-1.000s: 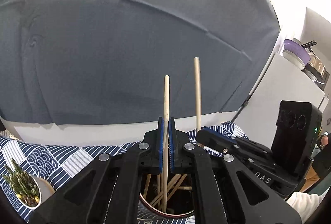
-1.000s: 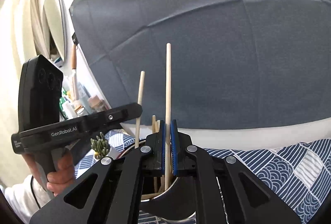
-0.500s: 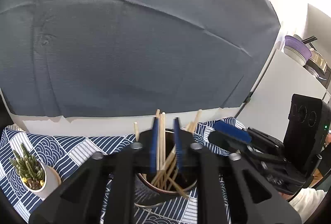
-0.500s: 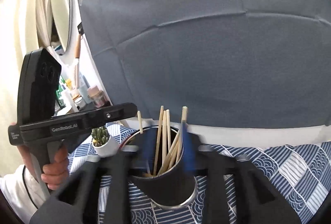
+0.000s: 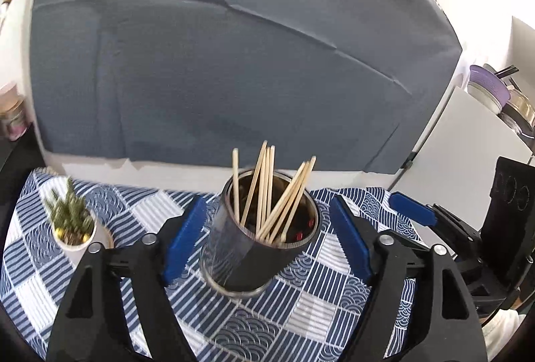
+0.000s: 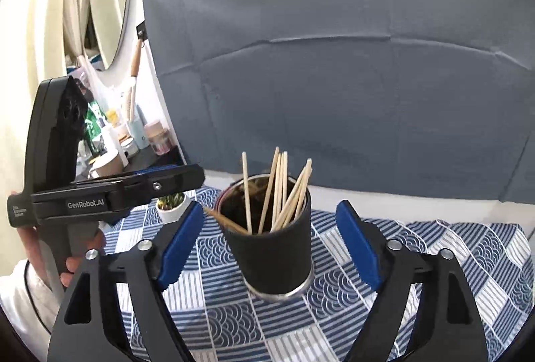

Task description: Organize utensils

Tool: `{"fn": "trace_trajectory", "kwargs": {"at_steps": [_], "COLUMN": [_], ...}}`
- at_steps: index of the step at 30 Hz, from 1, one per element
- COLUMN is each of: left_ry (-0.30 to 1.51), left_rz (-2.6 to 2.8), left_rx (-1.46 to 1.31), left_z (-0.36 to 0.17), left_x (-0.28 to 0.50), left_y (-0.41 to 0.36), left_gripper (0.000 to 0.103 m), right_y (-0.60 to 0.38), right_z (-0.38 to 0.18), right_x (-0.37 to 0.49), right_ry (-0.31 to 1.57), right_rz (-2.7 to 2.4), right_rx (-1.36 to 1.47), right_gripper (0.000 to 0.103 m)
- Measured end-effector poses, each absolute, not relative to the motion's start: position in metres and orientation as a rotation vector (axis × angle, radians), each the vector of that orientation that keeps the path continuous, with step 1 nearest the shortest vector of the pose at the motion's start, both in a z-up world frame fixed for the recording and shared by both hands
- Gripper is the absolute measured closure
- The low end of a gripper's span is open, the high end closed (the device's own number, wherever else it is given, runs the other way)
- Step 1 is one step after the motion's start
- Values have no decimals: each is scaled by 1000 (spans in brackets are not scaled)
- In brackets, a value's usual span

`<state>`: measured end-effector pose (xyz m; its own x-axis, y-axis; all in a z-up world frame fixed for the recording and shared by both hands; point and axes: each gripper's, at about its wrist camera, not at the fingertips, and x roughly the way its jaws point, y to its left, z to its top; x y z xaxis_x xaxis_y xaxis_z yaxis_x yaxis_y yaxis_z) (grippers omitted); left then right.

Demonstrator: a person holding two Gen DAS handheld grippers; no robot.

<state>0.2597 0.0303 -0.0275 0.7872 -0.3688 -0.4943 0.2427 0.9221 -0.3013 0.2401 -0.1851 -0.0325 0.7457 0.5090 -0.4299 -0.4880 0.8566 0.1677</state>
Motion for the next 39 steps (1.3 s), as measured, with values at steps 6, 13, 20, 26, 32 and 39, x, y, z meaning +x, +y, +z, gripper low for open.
{"fn": "trace_trajectory", "kwargs": {"at_steps": [6,13,20,26,32,39], "left_ry": [602,615,647,660,681,697], "left_rz": [-273,-182,-109,-68,-74,-67], "left_rx": [-242,-260,-203,-136,-107,-76], "left_z": [-34,-39,-48,-51,-43,-33], "left_x": [225,175,122,77,39,4], "left_y": [42,57,53,39,23,6], "left_gripper": [9,6,6,6,6,6], "right_y": [-189,-199,-211,-223,-238,-252], "right_z": [-39,-43,-43,-48,-47,-36], "right_x": [209,166,116,70,31,-2], "right_ry": [515,526,532,552,591,604], "right_rz": [507,465,442,428,376,363], "right_rx": [33,17,25,2,6,-16], "right_gripper": [16,14,12,11,10,9]}}
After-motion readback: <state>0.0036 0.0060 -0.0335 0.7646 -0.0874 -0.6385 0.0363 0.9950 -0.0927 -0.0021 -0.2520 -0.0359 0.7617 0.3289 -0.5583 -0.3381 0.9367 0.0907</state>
